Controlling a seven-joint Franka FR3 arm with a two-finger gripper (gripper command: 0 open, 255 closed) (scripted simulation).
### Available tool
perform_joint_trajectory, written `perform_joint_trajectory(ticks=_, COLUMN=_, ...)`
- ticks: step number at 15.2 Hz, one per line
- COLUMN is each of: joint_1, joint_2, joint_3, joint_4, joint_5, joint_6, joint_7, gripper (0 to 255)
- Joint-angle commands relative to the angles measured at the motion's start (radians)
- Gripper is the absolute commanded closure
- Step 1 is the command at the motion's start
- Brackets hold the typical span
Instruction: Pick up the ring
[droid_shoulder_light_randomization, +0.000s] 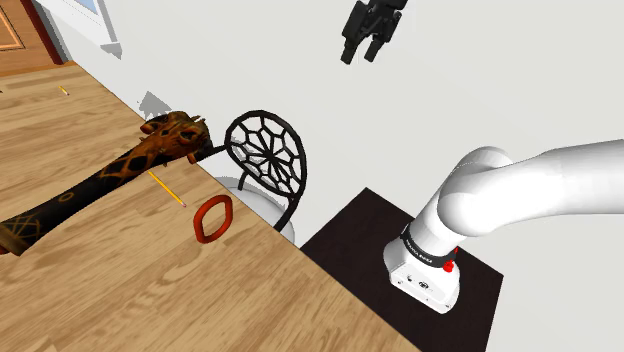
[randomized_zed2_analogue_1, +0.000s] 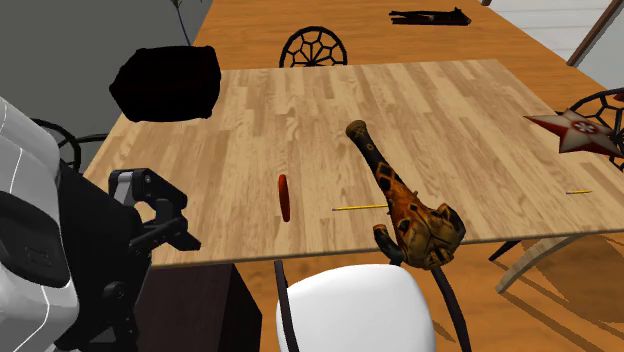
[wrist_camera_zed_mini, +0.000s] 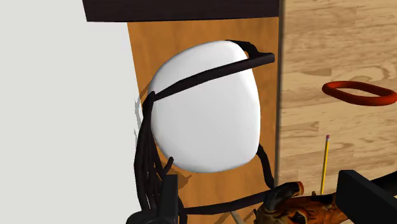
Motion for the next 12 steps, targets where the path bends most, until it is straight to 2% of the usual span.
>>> perform_joint_trajectory(ticks=1, joint_1=0.0, joint_2=0.0, joint_3=0.0, joint_4=0.0, joint_5=0.0, joint_6=0.0, joint_7=0.0, gripper=0)
perform_joint_trajectory(ticks=7, joint_1=-0.012, joint_2=0.019, joint_3=0.145, joint_4=-0.097, joint_5=0.089, joint_6=0.075, joint_7=0.265, gripper=0)
perform_joint_trajectory(ticks=12, joint_1=-0.019, joint_2=0.087, joint_3=0.269, joint_4=-0.135, joint_5=0.168, joint_6=0.152, joint_7=0.484, gripper=0)
